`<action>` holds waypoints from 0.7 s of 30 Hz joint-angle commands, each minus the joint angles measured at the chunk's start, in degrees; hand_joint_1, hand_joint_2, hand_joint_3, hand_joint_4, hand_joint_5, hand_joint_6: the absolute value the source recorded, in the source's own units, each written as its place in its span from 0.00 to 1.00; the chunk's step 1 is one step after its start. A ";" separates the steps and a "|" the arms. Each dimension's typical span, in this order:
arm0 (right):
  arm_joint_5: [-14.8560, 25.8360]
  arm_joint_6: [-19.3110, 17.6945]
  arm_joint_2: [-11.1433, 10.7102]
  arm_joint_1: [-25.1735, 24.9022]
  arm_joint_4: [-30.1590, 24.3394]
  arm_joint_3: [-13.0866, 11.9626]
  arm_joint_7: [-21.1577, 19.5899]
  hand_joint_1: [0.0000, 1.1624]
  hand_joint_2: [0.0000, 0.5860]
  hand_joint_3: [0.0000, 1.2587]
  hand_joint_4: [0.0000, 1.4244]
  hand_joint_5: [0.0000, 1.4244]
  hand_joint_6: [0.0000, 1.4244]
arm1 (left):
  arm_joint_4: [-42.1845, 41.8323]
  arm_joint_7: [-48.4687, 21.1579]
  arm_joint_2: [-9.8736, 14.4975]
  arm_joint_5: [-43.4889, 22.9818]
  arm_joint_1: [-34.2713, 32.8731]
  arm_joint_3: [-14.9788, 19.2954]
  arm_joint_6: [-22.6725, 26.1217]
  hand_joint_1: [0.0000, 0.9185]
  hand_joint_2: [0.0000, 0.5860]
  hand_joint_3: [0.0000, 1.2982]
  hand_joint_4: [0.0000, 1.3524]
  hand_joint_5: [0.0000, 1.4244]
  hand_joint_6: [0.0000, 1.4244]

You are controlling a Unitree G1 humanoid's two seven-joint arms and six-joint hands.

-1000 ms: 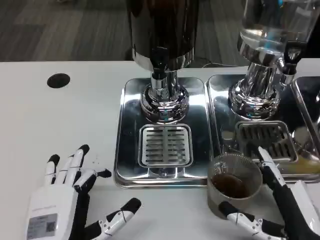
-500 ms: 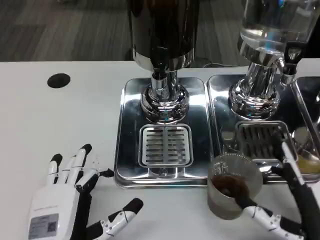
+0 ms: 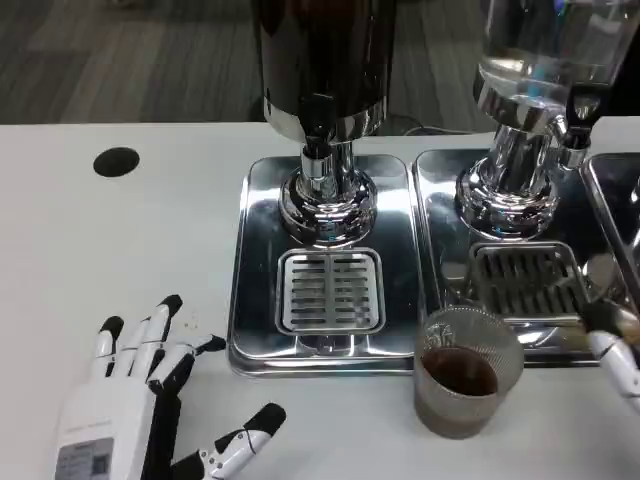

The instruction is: Grasp the cup under the faucet to collect the drink, then remove the cup.

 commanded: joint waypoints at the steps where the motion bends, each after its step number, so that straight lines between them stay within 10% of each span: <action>1: -10.02 8.04 -2.91 -2.69 -1.08 -1.69 -3.53 0.13 0.89 0.15 0.02 0.00 0.04 | 0.10 1.81 0.23 0.25 0.68 0.38 -1.41 0.00 0.22 0.29 0.00 0.08 0.00; 13: -28.88 25.90 -7.10 -7.11 5.18 6.84 -14.99 0.00 1.00 0.14 0.03 0.00 0.02 | 0.79 2.12 -0.09 0.25 0.64 0.46 -1.25 0.00 0.22 0.28 0.00 0.08 0.00; 21: -25.68 27.05 -11.24 -10.32 14.65 10.97 -13.67 0.00 0.98 0.11 0.02 0.00 0.00 | 2.60 3.11 0.81 0.49 0.58 0.57 -2.46 0.00 0.21 0.23 0.00 0.07 0.00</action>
